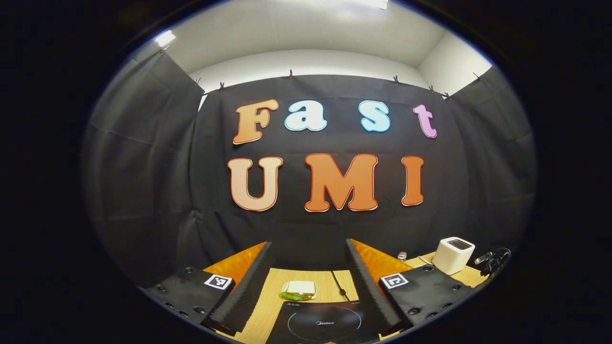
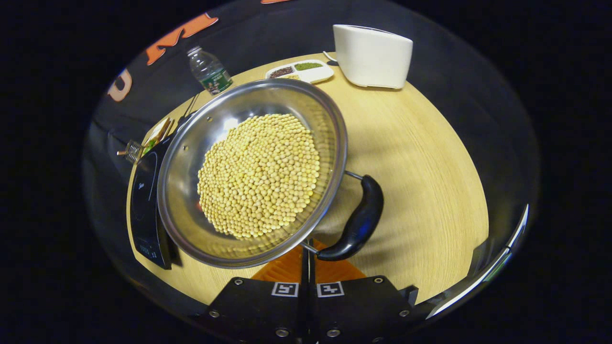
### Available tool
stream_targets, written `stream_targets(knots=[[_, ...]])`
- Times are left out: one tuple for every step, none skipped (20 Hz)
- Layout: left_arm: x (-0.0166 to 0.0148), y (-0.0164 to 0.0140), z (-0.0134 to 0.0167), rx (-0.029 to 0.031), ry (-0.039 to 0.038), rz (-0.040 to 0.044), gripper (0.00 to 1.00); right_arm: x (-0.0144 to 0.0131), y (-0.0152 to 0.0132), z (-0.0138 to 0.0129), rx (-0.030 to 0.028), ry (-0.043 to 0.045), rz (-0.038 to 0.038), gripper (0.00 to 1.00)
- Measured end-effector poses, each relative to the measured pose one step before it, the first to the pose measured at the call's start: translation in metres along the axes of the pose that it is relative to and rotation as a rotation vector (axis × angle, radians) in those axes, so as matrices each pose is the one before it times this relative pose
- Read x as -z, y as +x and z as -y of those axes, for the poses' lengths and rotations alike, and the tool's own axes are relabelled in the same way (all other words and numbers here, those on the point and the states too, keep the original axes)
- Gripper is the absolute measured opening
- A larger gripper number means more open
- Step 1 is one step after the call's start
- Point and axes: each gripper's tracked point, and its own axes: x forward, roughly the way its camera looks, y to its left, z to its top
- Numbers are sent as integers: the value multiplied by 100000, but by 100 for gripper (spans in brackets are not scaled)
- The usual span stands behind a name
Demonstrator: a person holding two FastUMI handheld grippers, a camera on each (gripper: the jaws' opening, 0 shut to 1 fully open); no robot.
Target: First push the handle of the pot to place it horizontally, then grasp the pot with both hands and set it on the induction cooktop.
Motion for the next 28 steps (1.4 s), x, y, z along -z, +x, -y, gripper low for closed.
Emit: stream_targets(knots=[[203,312,84,165,-269,-269,98,-403,-19,397,1002,1495,1225,0],[83,176,35,206,-87,-340,98,-418,-86,273,681,1472,1055,0],[171,26,-9,190,-158,-238,97,-384,-11,274,338,1348,695,0],[79,35,18,209,-23,-211,97,-229,-284,261,79,1366,546,0],[10,201,37,106,-96,-68,97,-366,-237,344,297,870,669,0],[48,79,17,165,-37,-42,97,-377,-1,222,480,349,635,0],[84,-95,-22,63,-230,-68,97,-412,131,182,531,395,581,0],[148,58,22,357,-221,-244,97,-161,141,39,437,193,442,0],[134,169,55,302,-388,-294,97,-188,102,176,364,90,163,0],[180,-49,-9,371,-409,-343,97,-247,70,44,418,274,180,0],[207,74,0,251,-651,-358,97,-247,17,128,944,340,52,0],[194,107,-3,493,-878,-380,97,-393,97,236,986,496,712,0],[356,120,83,633,-835,-765,97,-442,168,302,930,641,554,0],[477,114,162,517,-680,-982,97,-339,132,160,755,828,484,0],[252,139,46,503,-542,-774,97,-407,102,194,529,631,572,0],[250,68,32,-189,-279,-510,98,-440,-33,322,276,579,798,0],[198,203,-215,-844,358,81,98,-219,66,112,236,200,624,0],[108,-61,-122,-603,600,542,98,-251,123,76,98,782,-110,0],[72,-4,7,-174,488,439,97,-413,78,138,344,697,77,0],[204,22,134,226,473,-55,97,-440,118,114,557,539,428,0],[333,91,299,464,169,-272,97,-486,58,76,759,-116,1046,0],[184,91,237,277,78,-330,97,-687,63,-20,937,-251,1365,0],[216,9,-115,-205,71,-128,98,-696,-40,-22,959,-332,1746,0],[9,121,-100,-710,-53,254,98,-911,7,-22,928,-598,2127,0],[194,200,18,-214,196,67,97,-547,-436,-220,1067,-734,1631,0],[327,43,219,281,20,-350,97,-397,102,-149,851,-625,664,0],[439,79,215,486,-238,-846,98,-498,87,-322,160,-217,759,0],[405,122,304,658,-257,-1017,98,-324,136,-85,1114,-547,368,0]])
